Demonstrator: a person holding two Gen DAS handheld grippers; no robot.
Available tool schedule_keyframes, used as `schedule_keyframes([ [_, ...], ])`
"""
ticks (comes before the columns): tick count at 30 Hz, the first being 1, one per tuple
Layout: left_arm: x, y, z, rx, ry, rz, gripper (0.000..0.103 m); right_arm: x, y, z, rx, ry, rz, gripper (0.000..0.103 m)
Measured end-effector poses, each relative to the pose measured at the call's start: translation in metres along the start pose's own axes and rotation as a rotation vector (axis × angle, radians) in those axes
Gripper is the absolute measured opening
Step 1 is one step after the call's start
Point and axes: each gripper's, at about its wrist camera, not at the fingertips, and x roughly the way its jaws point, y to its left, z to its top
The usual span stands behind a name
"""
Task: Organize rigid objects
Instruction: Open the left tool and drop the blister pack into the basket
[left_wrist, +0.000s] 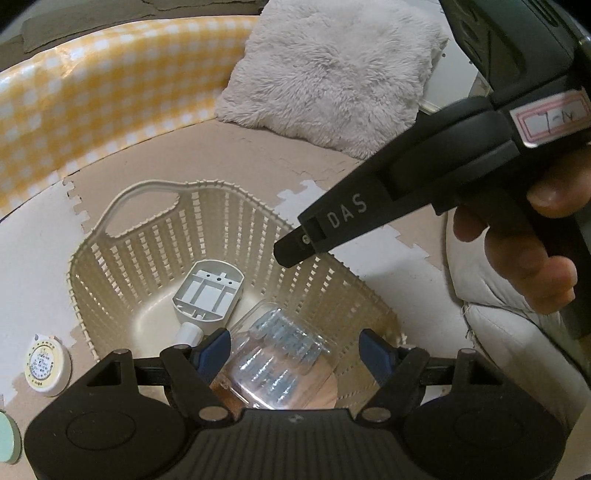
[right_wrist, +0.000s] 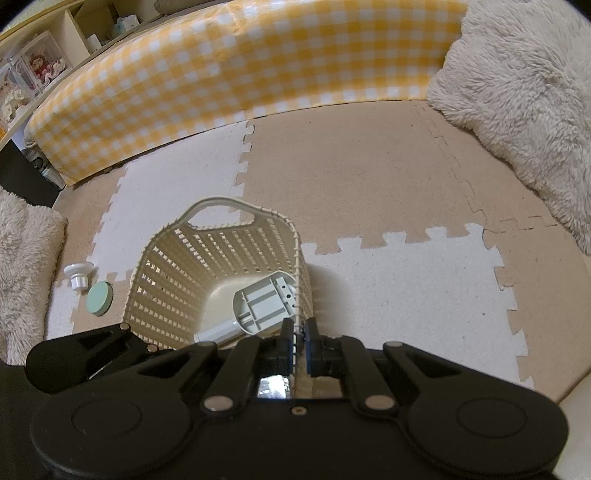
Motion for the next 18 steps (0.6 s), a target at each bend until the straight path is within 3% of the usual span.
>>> schedule_keyframes([
  [14, -0.015, -0.002, 0.008, 0.011, 0.000, 0.039, 0.082, 0.000, 0.000, 0.000, 0.000, 0.000, 0.000, 0.006],
  [18, -0.024, -0.003, 0.011, 0.016, -0.012, 0.066, 0.088, 0.000, 0.000, 0.000, -0.004, -0.001, -0.001, 0.006],
])
